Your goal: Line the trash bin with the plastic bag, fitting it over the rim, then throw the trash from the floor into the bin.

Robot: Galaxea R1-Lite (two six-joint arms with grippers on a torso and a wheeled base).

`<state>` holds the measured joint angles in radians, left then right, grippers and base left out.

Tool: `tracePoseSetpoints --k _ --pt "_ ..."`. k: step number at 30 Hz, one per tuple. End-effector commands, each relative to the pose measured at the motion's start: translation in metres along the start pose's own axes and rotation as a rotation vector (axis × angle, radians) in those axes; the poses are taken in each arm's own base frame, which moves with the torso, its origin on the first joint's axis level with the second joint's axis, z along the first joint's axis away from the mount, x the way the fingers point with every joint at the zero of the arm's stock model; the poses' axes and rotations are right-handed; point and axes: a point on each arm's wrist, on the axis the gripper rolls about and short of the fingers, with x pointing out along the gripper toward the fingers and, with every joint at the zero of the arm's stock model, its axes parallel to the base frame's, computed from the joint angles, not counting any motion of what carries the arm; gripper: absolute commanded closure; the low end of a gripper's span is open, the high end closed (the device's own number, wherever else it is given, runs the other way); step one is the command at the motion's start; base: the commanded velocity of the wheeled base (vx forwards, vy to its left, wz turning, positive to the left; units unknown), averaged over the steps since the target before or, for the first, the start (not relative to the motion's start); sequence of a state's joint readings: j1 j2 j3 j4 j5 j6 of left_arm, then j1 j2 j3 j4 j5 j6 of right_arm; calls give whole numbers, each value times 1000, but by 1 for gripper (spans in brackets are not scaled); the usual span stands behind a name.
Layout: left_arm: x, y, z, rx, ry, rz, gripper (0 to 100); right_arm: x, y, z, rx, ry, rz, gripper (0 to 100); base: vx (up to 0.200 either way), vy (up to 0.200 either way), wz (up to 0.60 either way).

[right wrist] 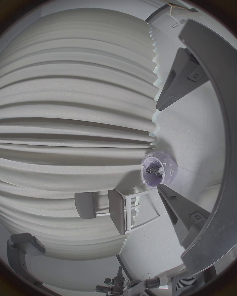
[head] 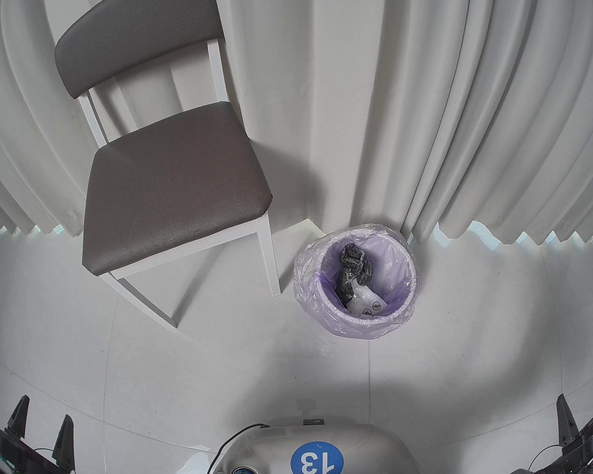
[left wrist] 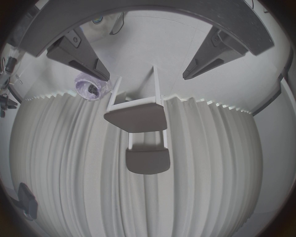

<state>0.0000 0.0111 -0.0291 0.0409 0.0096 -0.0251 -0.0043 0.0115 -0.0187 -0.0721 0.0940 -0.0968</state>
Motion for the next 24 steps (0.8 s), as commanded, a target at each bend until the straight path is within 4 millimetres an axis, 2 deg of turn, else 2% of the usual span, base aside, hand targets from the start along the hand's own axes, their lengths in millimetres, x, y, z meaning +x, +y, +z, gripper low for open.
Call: tracePoseSetpoints --k 1,17,18,24 --pt "1 0 -4 11 3 -5 0 0 1 -9 7 40 9 0 0 0 0" --pt "1 0 -4 0 -12 -7 0 0 1 -12 88 73 -3 0 0 0 0" --pt "1 0 -4 22 -18 -8 0 0 0 -12 118 74 -61 0 0 0 0" --pt "1 0 -4 19 -18 -8 0 0 0 -12 100 74 -54 0 0 0 0"
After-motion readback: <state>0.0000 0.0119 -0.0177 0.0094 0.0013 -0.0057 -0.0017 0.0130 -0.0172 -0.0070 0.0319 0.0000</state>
